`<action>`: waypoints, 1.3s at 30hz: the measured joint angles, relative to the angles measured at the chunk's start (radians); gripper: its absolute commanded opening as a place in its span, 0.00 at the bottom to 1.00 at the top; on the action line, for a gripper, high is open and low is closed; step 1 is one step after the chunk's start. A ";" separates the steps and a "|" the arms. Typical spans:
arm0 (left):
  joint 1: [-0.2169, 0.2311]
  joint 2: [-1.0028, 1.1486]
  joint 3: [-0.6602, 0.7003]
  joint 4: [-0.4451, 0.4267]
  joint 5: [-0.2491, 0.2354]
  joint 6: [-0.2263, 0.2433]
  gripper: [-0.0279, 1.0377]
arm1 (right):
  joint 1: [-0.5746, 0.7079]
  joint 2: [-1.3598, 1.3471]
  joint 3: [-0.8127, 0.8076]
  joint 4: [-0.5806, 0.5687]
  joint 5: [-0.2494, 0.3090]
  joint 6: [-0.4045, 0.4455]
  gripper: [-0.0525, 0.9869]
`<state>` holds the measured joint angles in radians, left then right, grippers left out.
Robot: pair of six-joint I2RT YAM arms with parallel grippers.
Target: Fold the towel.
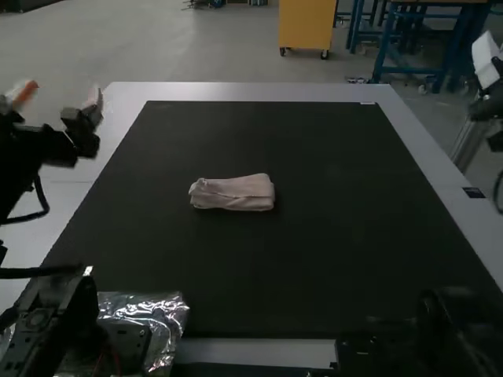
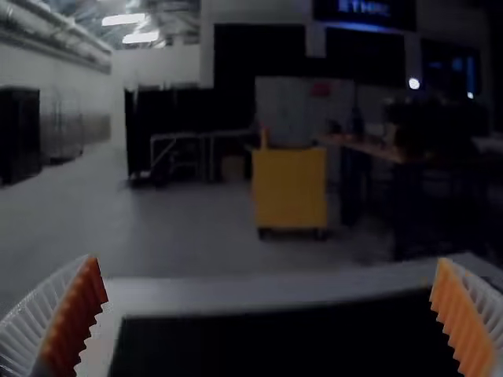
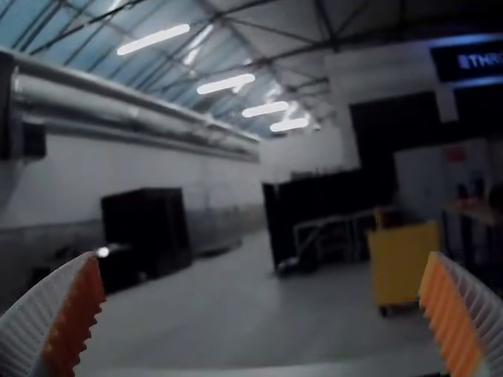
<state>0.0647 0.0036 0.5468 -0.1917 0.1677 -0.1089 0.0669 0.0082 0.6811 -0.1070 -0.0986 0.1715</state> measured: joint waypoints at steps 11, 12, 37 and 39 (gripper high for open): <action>0.001 0.000 -0.443 0.456 0.006 0.141 0.94 | 0.000 0.000 -0.455 0.372 0.164 -0.168 0.94; 0.001 0.000 -0.475 0.459 0.006 0.147 0.94 | 0.000 0.000 -0.491 0.409 0.191 -0.196 0.94; 0.000 0.002 -0.541 0.203 -0.187 0.165 0.94 | -0.004 0.002 -0.675 0.124 0.241 -0.345 0.94; 0.001 0.002 -0.542 0.203 -0.188 0.165 0.94 | -0.004 0.002 -0.675 0.124 0.235 -0.344 0.94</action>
<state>0.0654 0.0055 0.0051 0.0113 -0.0200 0.0563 0.0631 0.0097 0.0059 0.0166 0.1360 -0.1722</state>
